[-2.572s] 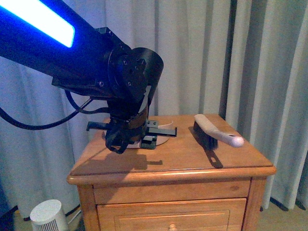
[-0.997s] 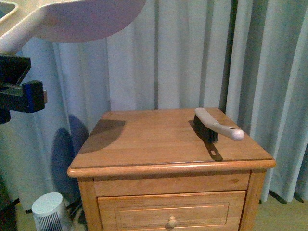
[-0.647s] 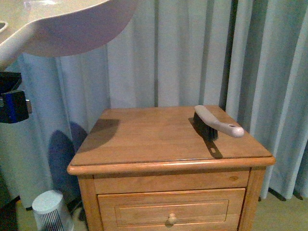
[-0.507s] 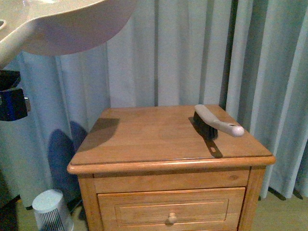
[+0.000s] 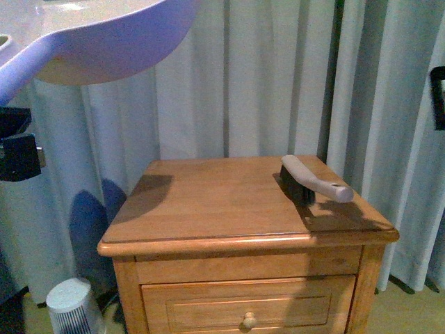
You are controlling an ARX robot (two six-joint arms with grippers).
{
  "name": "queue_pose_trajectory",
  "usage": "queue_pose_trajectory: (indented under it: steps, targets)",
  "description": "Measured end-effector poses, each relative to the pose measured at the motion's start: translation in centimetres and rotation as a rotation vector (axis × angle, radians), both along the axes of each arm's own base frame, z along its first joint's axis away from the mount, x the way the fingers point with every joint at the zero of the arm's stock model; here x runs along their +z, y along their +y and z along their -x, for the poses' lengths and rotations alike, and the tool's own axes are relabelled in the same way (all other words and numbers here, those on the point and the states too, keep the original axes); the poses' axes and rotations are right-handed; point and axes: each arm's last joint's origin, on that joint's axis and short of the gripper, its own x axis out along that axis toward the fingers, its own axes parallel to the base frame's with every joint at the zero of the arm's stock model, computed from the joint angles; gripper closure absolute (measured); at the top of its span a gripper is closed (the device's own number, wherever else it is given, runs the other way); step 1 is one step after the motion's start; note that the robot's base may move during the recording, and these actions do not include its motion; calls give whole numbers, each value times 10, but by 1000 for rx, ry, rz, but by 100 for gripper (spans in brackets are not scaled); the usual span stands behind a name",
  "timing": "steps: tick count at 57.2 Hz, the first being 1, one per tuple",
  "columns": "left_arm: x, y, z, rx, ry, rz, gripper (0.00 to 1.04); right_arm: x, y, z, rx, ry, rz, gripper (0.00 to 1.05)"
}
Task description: Clean up trash
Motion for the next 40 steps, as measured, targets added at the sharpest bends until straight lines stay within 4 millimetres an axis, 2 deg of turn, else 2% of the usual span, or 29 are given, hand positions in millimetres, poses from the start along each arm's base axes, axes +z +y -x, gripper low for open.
queue_pose_trajectory:
  steps: [3,15,24,40]
  targets:
    - [0,0,0,0,0,0,78,-3,12,-16,28,40,-26,7]
    - [0,0,0,0,0,0,78,-28,53,-54,56,155,-74,7]
    - [0,0,0,0,0,0,78,-37,59,-74,29,174,-82,7]
    - [0,0,0,0,0,0,78,-56,80,-95,62,191,-130,7]
